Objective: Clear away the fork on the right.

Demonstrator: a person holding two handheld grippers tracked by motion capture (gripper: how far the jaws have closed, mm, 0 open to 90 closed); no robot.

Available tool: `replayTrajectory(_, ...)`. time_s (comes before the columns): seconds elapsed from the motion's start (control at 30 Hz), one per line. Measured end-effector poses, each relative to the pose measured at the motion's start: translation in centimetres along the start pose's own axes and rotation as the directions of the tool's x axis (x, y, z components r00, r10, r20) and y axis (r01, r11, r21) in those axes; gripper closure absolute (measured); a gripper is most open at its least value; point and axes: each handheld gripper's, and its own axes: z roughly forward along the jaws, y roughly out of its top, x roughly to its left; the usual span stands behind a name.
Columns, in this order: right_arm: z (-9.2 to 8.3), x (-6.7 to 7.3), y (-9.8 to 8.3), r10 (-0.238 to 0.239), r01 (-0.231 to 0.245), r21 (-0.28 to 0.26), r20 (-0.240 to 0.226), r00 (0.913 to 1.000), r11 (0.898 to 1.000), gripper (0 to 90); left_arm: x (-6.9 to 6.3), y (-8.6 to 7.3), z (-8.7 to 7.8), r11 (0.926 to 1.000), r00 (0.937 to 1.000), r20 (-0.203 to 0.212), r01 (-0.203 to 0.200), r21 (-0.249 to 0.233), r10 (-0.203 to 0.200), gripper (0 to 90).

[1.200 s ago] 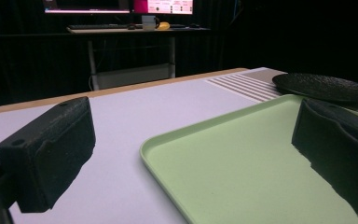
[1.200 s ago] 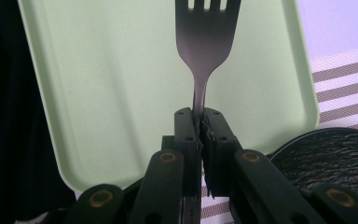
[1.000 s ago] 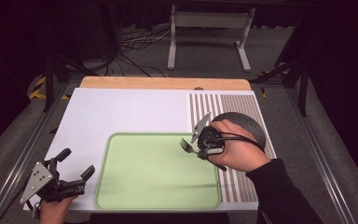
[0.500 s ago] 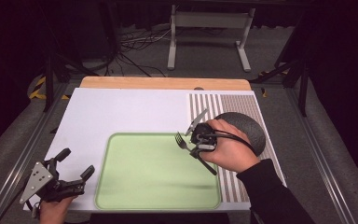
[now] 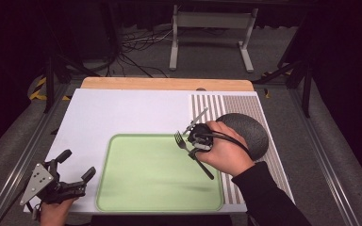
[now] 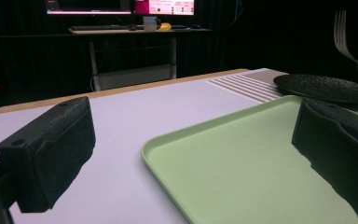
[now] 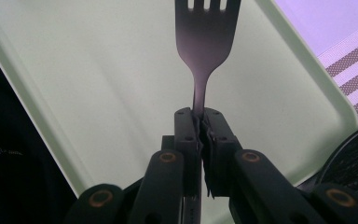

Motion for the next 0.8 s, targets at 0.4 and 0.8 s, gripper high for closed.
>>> replayTrajectory(0.4, 1.8, -0.4, -0.5, 0.051, -0.05, 0.017, -0.019, 0.9985, 0.999, 85.3, -0.1, 0.0, 0.1, 1.0, 1.0, 0.003, -0.003, 0.003, 0.003, 0.1)
replayTrajectory(0.8, 3.7, -0.9, -1.3, 0.132, -0.129, 0.044, -0.062, 0.9894, 0.991, 85.2, -0.1, 0.0, 0.1, 1.0, 1.0, 0.003, -0.003, 0.007, 0.003, 0.1)
